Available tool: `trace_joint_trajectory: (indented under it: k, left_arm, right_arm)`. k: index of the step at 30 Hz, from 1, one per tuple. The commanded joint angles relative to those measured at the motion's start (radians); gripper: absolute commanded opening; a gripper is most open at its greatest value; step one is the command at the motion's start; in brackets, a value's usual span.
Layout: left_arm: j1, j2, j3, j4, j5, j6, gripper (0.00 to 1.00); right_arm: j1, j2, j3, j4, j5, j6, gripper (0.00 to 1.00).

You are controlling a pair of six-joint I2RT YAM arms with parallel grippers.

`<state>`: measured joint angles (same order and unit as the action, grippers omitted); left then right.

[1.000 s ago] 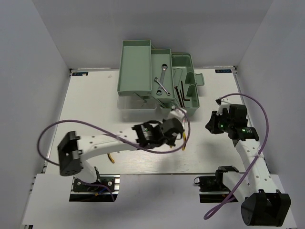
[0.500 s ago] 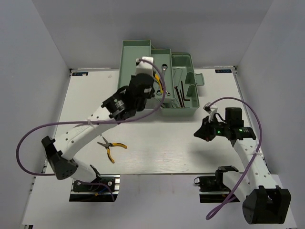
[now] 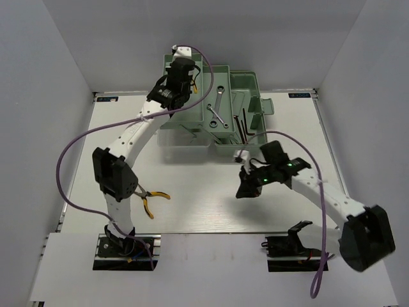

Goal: Sort the tools into containers

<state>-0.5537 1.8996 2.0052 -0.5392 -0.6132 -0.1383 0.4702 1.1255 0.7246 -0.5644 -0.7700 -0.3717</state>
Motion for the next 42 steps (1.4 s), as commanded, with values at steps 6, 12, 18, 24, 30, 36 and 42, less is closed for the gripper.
trace_joint_trajectory:
  k: [6, 12, 18, 24, 30, 36, 42]
  left_arm:
    - [0.077, 0.033, 0.072, -0.03, 0.11, -0.018, 0.65]
    - [0.086, 0.021, 0.17, -0.074, 0.193, -0.018, 0.79]
    - [0.086, -0.131, 0.163, -0.168, 0.289, -0.049, 0.83]
    - [0.077, -0.51, -0.265, -0.124, 0.447, -0.049, 0.98]
    - [0.077, -0.741, -0.496, -0.133, 0.504, -0.04, 0.99]
    - [0.077, -0.849, -0.582, -0.154, 0.524, -0.05, 0.99]
    - [0.077, -0.964, -0.683, -0.188, 0.524, -0.092, 0.99]
  right_arm:
    - [0.362, 0.357, 0.31, 0.143, 0.325, 0.068, 0.38]
    - [0.498, 0.565, 0.504, 0.164, 0.452, 0.096, 0.45]
    - [0.626, 0.842, 0.82, 0.1, 0.574, 0.129, 0.5]
    - [0.691, 1.087, 1.131, -0.002, 0.601, 0.111, 0.52]
    - [0.737, 1.194, 1.271, -0.02, 0.659, 0.116, 0.54]
    - [0.752, 1.241, 1.291, -0.029, 0.681, 0.1, 0.54]
    - [0.746, 1.275, 1.274, -0.029, 0.698, 0.08, 0.32]
